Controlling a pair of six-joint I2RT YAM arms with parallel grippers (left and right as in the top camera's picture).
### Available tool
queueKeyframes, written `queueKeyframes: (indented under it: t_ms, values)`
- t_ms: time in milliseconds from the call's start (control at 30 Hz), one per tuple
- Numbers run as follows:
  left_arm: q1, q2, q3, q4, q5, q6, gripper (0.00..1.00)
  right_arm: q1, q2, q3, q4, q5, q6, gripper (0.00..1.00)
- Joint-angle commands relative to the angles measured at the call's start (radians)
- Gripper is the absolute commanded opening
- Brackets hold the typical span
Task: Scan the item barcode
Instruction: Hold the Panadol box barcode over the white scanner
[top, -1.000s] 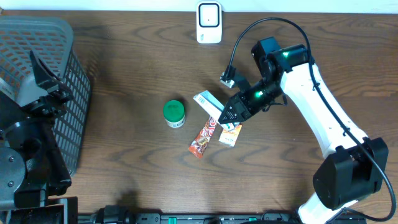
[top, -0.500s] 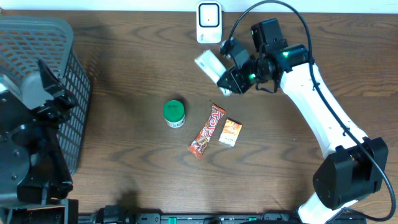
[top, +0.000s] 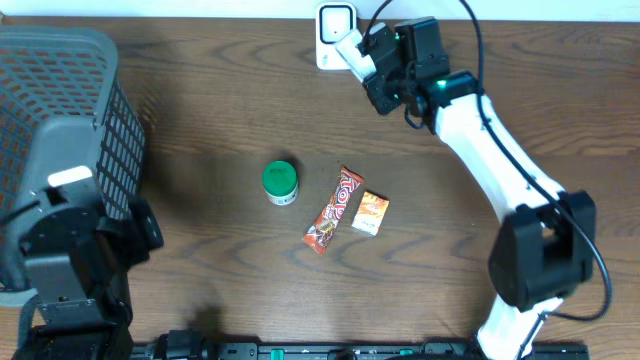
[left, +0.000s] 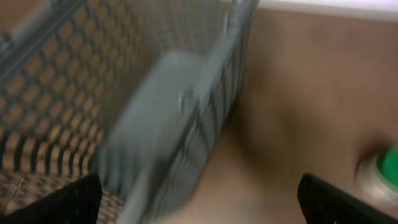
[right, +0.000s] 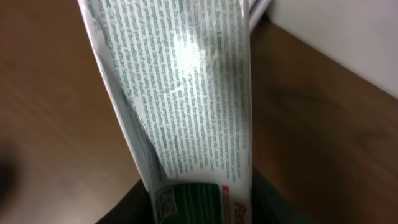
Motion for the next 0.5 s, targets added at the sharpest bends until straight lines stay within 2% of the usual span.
queueKeyframes:
  t_ms: [0,233,467]
  values:
    - [0.004,-0.005,0.0,-0.109,-0.003,-0.001,0.98,0.013,0.063,0.011,0.081,0.166,-0.068,0.34]
    - [0.004,-0.005,0.0,-0.292,-0.003,-0.001,0.98,0.028,0.13,0.012,0.34,0.353,-0.187,0.35]
    - [0.004,-0.005,0.0,-0.309,-0.003,-0.001,0.98,0.044,0.217,0.013,0.594,0.383,-0.356,0.35]
